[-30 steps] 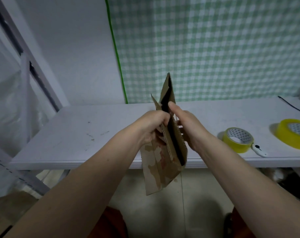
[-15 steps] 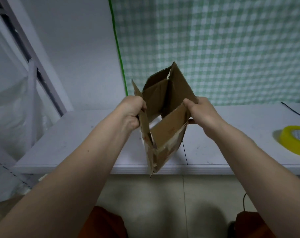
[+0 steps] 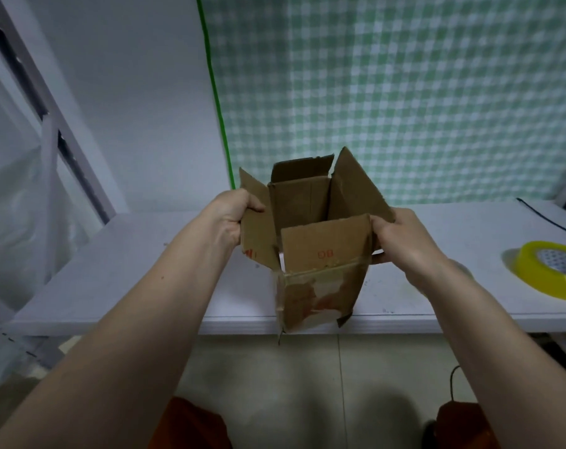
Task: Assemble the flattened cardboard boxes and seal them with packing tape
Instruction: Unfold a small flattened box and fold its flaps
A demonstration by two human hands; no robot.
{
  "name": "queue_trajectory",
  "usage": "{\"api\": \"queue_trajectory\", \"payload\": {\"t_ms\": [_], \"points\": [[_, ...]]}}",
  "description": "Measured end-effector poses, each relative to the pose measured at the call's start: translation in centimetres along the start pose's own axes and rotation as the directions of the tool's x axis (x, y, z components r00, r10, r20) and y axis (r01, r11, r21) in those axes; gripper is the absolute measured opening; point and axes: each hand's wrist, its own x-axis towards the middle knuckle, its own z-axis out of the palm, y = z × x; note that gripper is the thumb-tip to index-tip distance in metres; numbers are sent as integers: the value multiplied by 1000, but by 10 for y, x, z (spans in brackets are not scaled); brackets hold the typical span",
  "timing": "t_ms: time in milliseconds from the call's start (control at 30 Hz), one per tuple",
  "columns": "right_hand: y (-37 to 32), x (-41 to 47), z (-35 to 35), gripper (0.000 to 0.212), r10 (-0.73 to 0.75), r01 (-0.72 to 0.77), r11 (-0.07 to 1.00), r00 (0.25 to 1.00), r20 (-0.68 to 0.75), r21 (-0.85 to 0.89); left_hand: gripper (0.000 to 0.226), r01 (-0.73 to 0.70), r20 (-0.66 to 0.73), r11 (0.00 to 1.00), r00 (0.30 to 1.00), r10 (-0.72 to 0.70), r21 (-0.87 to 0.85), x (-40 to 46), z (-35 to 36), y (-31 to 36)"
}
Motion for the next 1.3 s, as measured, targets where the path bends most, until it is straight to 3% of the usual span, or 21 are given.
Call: {"api": "queue_trajectory", "payload": {"t_ms": [133, 200, 233, 300, 367, 400, 500, 567, 667, 733, 833, 933, 1100, 1200, 1300], "points": [[3, 5, 0, 29, -6, 6, 999, 1000, -7, -41, 27, -77, -40, 996, 996, 79, 54, 6, 1, 4], [5, 10, 1, 31, -3, 1, 997, 1000, -29, -77, 52, -249, -55, 934, 961, 271, 257, 15, 0, -2], [7, 12, 1, 31, 3, -8, 995, 999, -52, -95, 70, -331, -47, 818, 916, 398, 471, 18, -2, -7], [9, 15, 2, 30, 13, -24, 990, 996, -83, -135, 84, -434, 70, 444, 772, 632, 784, 17, -6, -17], [16, 18, 4, 29, 8, -24, 982, 996, -86, -185, 67, -572, 319, 135, 620, 717, 809, 7, -6, -22], [19, 19, 5, 28, 9, -26, 979, 996, -86, -202, 58, -639, 441, 68, 601, 667, 766, 0, -5, -23], [28, 19, 9, 26, 3, -29, 976, 993, -120, -216, 45, -671, 647, -67, 678, 350, 739, -21, 0, -28], [28, 18, 10, 26, -10, -19, 978, 991, -136, -209, 47, -621, 656, -213, 730, 193, 754, -28, 0, -31], [25, 17, 10, 25, -65, 30, 973, 987, -147, -228, 84, -559, 581, -251, 814, 15, 790, -35, -6, -34], [25, 15, 10, 25, -87, 48, 968, 984, -152, -245, 110, -518, 536, -326, 843, -37, 791, -40, -6, -38], [27, 13, 9, 26, -80, 52, 974, 990, -120, -221, 116, -414, 523, -482, 845, 113, 772, -37, 2, -53], [26, 8, 1, 27, -30, 23, 976, 999, -31, -215, 109, -354, 478, -407, 839, 260, 842, -19, -2, -59], [37, -5, -1, 26, 67, -44, 988, 986, 151, -149, 105, -415, 459, -206, 845, 276, 886, 9, -9, -68], [44, -3, 1, 23, 86, -82, 996, 991, 100, -45, 104, -472, 466, -60, 829, 309, 879, 20, -11, -78], [48, 0, 7, 28, 43, -42, 999, 999, 20, -33, 116, -507, 474, 15, 817, 328, 862, 27, -20, -87]]}}
